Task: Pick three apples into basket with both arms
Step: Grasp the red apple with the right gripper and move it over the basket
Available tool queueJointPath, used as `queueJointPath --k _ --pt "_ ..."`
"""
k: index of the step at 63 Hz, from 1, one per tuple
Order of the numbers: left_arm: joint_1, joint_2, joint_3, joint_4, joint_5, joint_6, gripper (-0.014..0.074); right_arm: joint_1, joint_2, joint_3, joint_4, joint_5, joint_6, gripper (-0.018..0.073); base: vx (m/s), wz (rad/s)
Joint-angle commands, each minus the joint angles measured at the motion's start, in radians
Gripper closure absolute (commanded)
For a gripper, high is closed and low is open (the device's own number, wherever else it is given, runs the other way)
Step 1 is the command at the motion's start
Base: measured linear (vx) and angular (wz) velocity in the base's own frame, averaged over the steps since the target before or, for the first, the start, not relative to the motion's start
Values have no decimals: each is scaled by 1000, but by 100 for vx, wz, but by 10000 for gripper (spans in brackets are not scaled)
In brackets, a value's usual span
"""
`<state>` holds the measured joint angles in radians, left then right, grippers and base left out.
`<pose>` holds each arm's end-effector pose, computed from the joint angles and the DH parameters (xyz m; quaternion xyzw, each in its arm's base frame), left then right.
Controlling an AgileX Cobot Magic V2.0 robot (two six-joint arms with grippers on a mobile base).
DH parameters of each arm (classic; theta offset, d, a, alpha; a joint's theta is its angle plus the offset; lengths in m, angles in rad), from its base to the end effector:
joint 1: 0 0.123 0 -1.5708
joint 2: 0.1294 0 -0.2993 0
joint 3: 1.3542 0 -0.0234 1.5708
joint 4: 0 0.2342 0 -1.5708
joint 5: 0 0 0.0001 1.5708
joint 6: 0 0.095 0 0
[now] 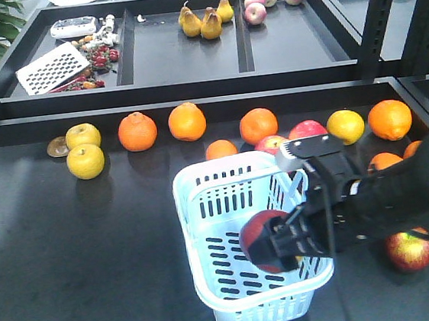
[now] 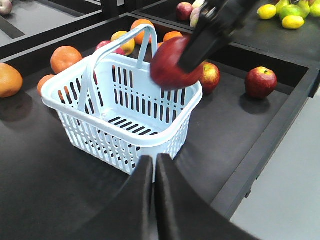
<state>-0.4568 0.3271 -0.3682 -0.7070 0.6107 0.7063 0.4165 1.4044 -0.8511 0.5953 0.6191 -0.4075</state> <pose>0.0230 -0.0508 0.2769 0.3240 0.7475 -0.2538 0.5213 0.2227 0.1324 0.2622 -0.1967 0.9268 0.2236 0.2288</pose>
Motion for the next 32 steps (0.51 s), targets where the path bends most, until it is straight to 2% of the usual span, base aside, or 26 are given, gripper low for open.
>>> queueJointPath --k 1,9,11,20,24,32 --pt "1 8 -26 -29 -48 -5 604 3 37 -43 41 -107 1 447 0 0" --pt "1 8 -26 -29 -48 -5 604 3 119 -74 41 -106 -16 233 0 0" --pt "1 8 -26 -29 -48 -5 604 3 135 -76 40 -113 -16 145 0 0" --pt "1 8 -26 -29 -48 -5 604 3 164 -76 40 -147 -16 -111 0 0" --pt "1 8 -26 -29 -48 -5 604 3 164 -76 39 -157 -16 -168 0 0" --pt "1 8 -26 -29 -48 -5 604 3 164 -76 41 -188 -16 -164 0 0"
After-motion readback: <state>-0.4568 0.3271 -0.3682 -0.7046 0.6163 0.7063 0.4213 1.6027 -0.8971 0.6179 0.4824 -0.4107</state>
